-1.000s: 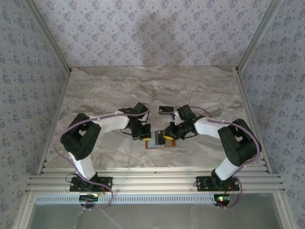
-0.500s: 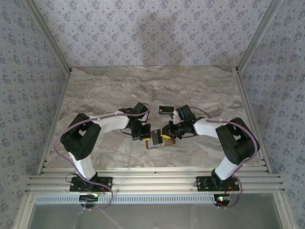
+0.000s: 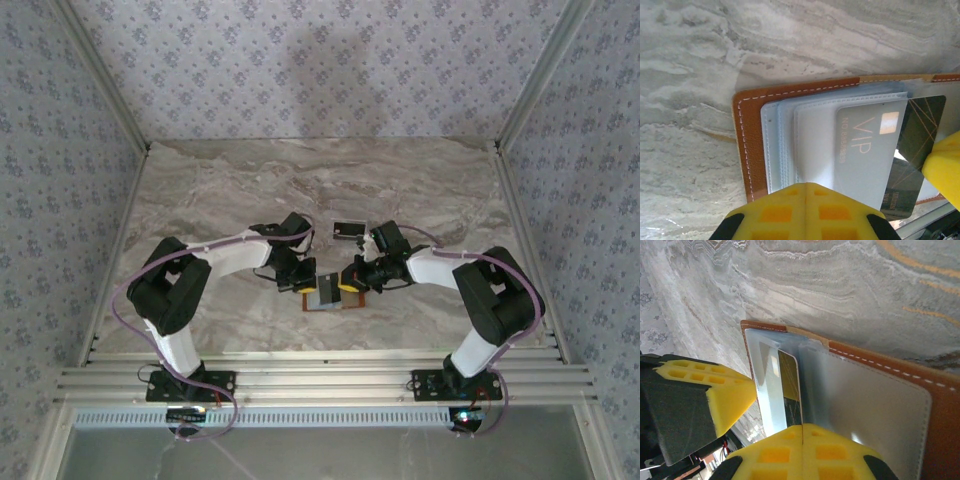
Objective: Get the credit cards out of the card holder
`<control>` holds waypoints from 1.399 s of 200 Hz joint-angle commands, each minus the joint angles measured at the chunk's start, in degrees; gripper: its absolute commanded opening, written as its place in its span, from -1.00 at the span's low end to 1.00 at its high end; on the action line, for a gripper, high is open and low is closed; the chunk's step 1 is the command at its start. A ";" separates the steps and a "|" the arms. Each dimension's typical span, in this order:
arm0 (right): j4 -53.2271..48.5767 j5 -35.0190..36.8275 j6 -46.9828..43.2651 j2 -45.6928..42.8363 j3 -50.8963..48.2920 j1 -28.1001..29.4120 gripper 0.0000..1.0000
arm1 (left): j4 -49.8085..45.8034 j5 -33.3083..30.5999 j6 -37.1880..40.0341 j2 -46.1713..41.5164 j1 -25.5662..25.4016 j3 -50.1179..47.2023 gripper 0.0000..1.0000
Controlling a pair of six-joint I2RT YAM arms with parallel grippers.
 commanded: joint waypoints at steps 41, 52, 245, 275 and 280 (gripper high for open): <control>-1.00 0.13 -0.72 -1.07 -0.12 0.57 -0.89 | -1.17 1.15 -0.08 0.17 -1.78 3.09 -0.91; -1.02 0.13 -0.76 -1.20 -0.10 0.54 -0.89 | -1.04 1.31 -0.16 0.77 -1.90 2.99 -0.92; 3.76 -2.07 1.83 3.00 1.53 3.88 -0.72 | 0.36 0.91 -0.06 3.47 -2.03 0.61 -0.95; 3.72 -1.52 1.99 2.98 1.68 4.11 -0.78 | 0.29 0.96 0.10 3.47 -1.98 0.62 -0.96; 3.61 -1.47 1.89 2.76 1.56 4.15 -0.79 | 0.27 0.92 0.16 3.39 -1.98 0.63 -0.95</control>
